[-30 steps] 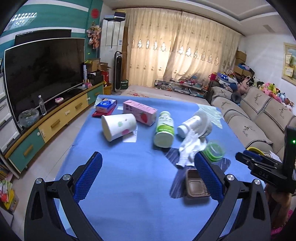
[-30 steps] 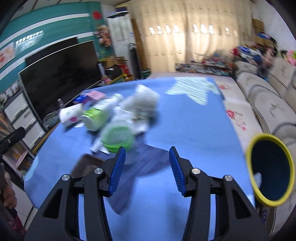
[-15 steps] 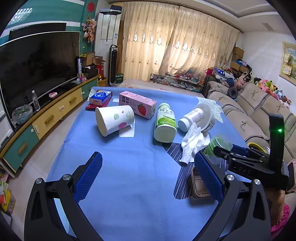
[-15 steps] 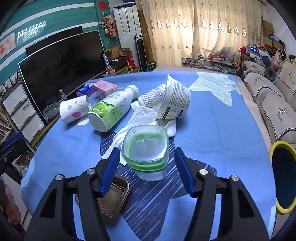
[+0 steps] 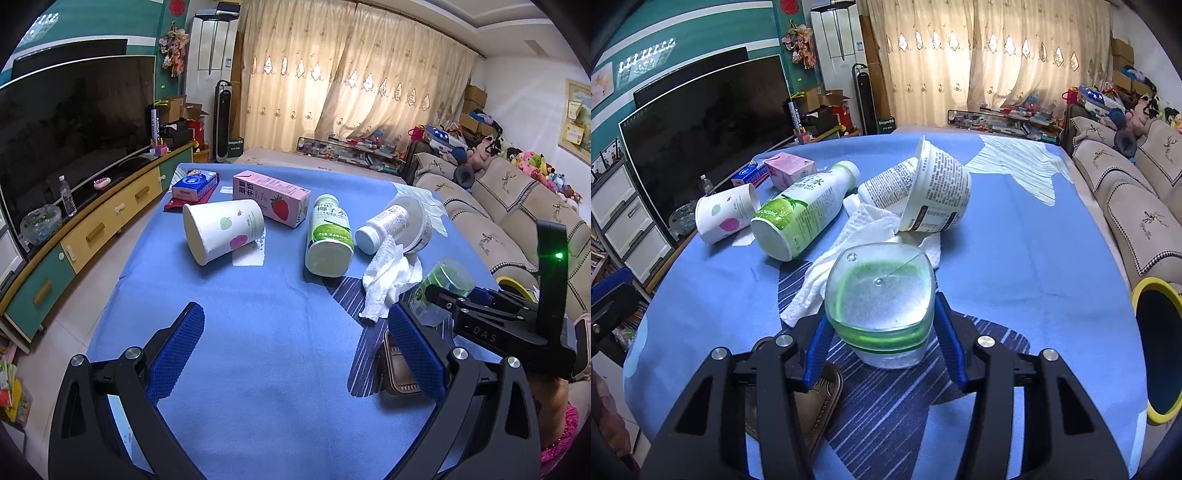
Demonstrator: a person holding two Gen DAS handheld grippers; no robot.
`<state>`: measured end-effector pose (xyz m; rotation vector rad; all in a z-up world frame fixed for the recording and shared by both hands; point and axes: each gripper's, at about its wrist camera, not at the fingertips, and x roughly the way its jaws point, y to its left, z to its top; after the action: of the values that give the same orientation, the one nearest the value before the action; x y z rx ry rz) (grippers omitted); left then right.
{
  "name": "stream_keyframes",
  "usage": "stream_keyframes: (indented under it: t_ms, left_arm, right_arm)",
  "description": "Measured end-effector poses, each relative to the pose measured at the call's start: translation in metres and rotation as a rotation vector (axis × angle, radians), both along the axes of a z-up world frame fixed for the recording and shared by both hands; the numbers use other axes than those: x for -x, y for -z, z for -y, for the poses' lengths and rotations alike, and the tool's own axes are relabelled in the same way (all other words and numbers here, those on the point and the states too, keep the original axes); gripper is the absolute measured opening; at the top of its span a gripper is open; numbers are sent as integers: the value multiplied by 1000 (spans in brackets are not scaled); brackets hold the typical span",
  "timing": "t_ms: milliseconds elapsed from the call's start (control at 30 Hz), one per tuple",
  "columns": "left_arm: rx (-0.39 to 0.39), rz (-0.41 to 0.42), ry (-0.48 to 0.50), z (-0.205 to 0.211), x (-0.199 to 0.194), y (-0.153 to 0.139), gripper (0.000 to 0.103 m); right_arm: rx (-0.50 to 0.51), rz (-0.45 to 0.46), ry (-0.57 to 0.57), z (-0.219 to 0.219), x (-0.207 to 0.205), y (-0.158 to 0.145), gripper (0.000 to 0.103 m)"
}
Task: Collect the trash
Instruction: 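Carry the green-lidded cup into the yellow bin and open the right gripper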
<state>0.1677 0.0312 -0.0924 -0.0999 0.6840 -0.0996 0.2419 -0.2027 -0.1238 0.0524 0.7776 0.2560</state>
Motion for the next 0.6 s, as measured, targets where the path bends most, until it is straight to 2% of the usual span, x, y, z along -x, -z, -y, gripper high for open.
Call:
stream_keyframes:
  t_ms: [200, 333, 467, 600]
  left_arm:
    - [-8, 21, 20, 14, 2, -11, 98]
    - [-37, 30, 34, 27, 3, -12, 98]
    - [-59, 23, 41, 38, 0, -11, 98]
    - [-45, 22, 34, 46, -4, -10, 98]
  right_arm:
    - [-36, 16, 39, 27, 9, -10, 50]
    - [-64, 66, 110, 66, 24, -24, 50]
    - [-54, 114, 258, 131, 42, -36, 50]
    - [-42, 119, 422, 201, 58, -33, 50]
